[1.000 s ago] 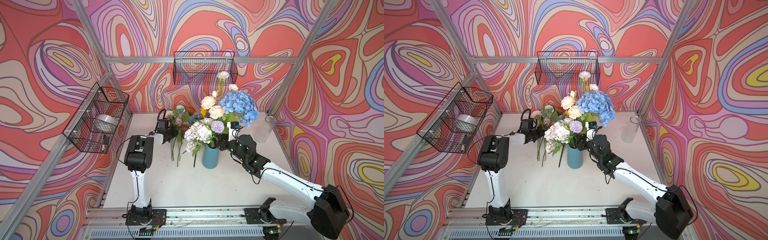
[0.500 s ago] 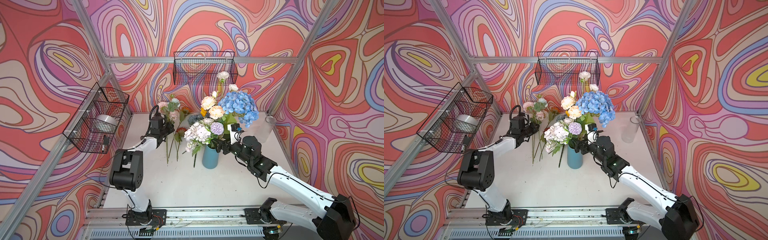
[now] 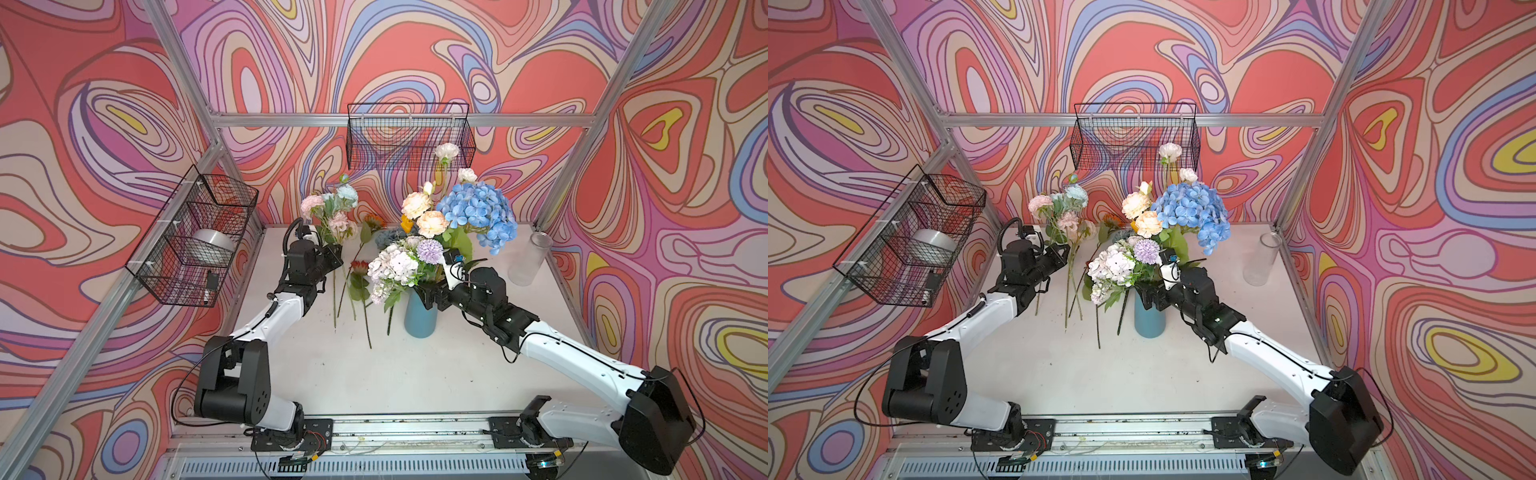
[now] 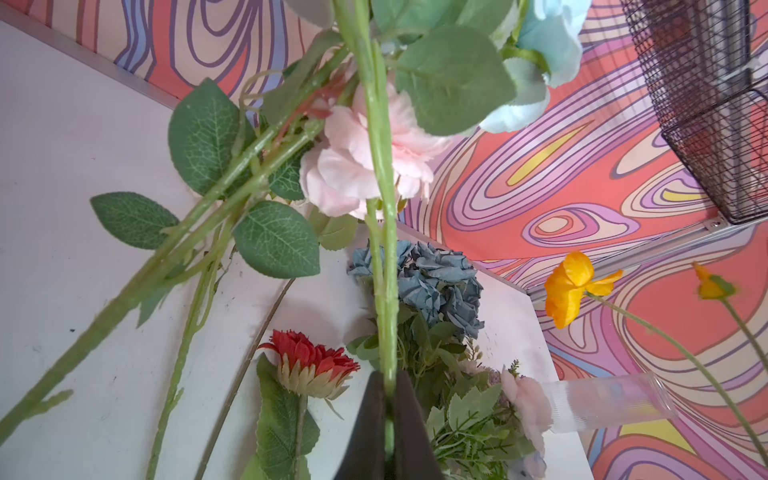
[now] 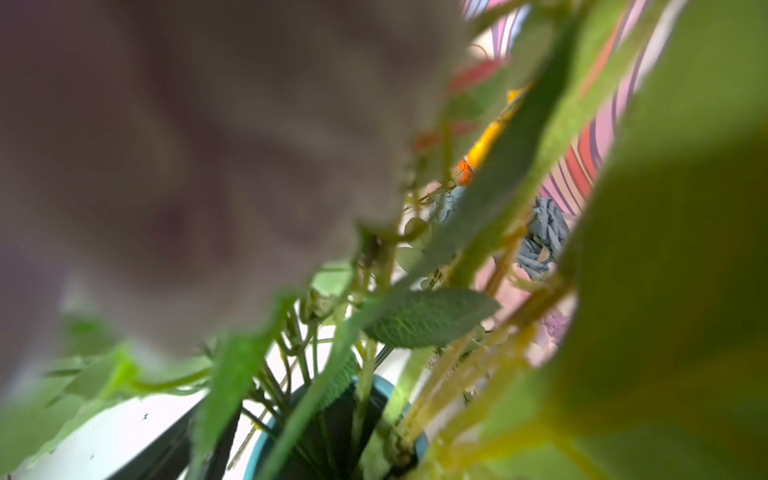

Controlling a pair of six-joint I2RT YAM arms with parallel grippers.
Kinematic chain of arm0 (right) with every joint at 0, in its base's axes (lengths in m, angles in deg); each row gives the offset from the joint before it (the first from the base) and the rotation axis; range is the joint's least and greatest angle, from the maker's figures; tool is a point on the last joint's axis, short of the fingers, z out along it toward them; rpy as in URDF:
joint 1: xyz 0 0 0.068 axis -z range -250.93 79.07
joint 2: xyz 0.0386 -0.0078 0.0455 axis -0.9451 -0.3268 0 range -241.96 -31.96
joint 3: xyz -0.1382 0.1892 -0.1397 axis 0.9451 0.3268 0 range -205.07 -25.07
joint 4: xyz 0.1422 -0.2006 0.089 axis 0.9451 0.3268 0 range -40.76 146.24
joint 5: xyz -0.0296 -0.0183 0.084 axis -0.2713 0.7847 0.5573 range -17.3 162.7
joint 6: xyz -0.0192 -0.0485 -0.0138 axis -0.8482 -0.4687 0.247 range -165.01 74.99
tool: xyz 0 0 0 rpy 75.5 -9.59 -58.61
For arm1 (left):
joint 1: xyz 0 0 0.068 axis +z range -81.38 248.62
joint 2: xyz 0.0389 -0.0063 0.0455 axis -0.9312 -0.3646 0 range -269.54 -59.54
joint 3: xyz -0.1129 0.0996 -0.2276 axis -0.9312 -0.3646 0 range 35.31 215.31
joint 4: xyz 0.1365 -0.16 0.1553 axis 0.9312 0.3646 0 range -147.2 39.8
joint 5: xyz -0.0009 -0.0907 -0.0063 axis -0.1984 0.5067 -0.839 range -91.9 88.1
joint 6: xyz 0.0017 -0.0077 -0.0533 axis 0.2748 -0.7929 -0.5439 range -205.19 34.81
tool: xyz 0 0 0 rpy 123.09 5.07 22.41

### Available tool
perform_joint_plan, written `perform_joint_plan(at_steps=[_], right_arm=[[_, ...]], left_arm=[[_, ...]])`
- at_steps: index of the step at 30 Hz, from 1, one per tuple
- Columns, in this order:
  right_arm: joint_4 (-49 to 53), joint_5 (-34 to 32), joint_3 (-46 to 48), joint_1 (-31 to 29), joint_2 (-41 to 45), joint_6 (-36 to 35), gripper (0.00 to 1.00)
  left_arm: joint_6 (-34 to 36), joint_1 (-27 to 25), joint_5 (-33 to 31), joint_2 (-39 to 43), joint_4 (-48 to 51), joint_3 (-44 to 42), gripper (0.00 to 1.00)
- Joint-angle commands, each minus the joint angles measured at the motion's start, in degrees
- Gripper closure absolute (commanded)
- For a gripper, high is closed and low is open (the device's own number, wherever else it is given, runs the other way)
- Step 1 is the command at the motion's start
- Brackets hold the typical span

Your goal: Arrange the flowers into the vase

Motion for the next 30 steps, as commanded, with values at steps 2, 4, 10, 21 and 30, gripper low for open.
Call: perform_joint_plan(at_steps=[2,4,10,21,30], right_arm=[[-3.63,0.22,-1.80,-1.10,-1.05,-1.43,0.02],[-4.09,-0.73,-1.97,-1.06,-1.34,-1.05,0.02],[-4.63,-2.75,-2.33,-1.11,-1.47,-0.43,0.02],[-4.14,-4.68,-1.71,-1.08,-0.91,0.79,0.01],[-5.83,-5.33,-1.07,-1.06,-0.55,1.23,0.02]], left_arm=[[-0.96,0.11,0.31,0.96,-4.01,-2.56,1.00],[-1.64,0.12,0.48,-0.26,-5.46,-4.21,1.00],[-5.75,-0.07,6.68,-9.83,-15.10,-6.72,1.00],[-1.03,-3.95,7.63,-14.63,-8.85,-2.25,0.29],[22.86,-2.31,-4.33,-8.81,27.39,11.11,0.26]])
